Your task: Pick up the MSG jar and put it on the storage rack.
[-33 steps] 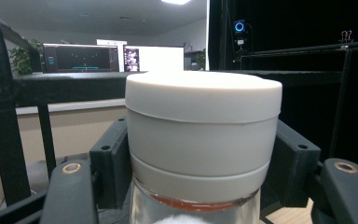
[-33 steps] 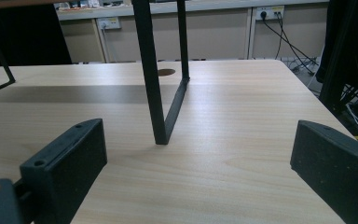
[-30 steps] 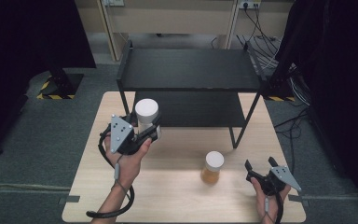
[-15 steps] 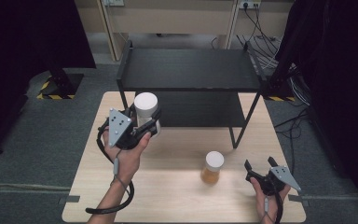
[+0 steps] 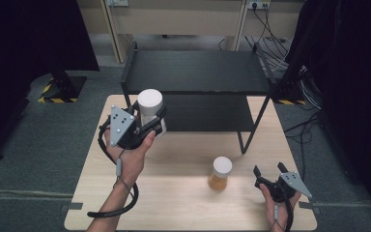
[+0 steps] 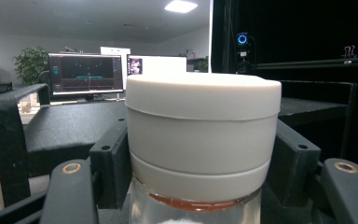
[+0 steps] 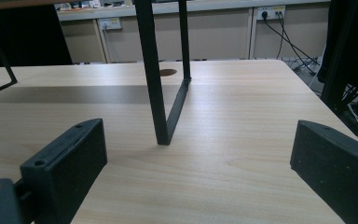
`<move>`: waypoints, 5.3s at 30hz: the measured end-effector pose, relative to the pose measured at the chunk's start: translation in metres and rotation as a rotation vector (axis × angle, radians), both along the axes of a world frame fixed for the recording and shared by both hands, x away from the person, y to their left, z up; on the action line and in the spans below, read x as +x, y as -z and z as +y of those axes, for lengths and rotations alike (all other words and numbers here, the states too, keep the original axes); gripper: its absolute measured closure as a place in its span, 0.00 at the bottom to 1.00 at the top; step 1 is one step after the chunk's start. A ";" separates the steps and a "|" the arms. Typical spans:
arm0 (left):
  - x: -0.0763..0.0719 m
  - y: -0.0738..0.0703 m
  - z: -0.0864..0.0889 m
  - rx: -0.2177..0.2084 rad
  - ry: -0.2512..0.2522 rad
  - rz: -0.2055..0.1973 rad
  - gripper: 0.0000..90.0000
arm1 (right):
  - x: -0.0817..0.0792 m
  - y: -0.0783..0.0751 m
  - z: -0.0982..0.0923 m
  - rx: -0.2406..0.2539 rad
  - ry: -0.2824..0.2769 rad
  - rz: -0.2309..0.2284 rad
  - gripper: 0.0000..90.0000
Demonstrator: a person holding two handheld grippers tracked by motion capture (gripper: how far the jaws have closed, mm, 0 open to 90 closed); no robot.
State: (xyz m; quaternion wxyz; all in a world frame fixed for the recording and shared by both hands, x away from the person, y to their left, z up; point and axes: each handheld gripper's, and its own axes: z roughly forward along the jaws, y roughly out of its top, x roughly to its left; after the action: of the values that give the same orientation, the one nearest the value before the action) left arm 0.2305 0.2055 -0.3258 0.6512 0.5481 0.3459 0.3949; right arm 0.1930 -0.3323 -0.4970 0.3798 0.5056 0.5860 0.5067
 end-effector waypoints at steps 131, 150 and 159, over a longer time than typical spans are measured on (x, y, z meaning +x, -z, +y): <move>0.066 -0.111 -0.008 -0.005 -0.083 0.055 0.38 | 0.001 0.000 -0.002 0.013 -0.006 0.001 0.05; 0.080 -0.101 -0.006 -0.017 -0.075 0.050 0.37 | 0.001 0.000 -0.003 0.011 -0.010 0.001 0.05; 0.081 -0.099 -0.006 -0.029 -0.075 0.027 0.35 | 0.001 0.000 -0.002 0.007 -0.010 -0.001 0.05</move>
State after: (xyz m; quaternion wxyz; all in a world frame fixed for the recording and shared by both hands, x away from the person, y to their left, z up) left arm 0.3117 0.1998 -0.2271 0.6390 0.5304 0.3806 0.4067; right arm 0.1935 -0.3345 -0.4974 0.3755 0.5038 0.5865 0.5110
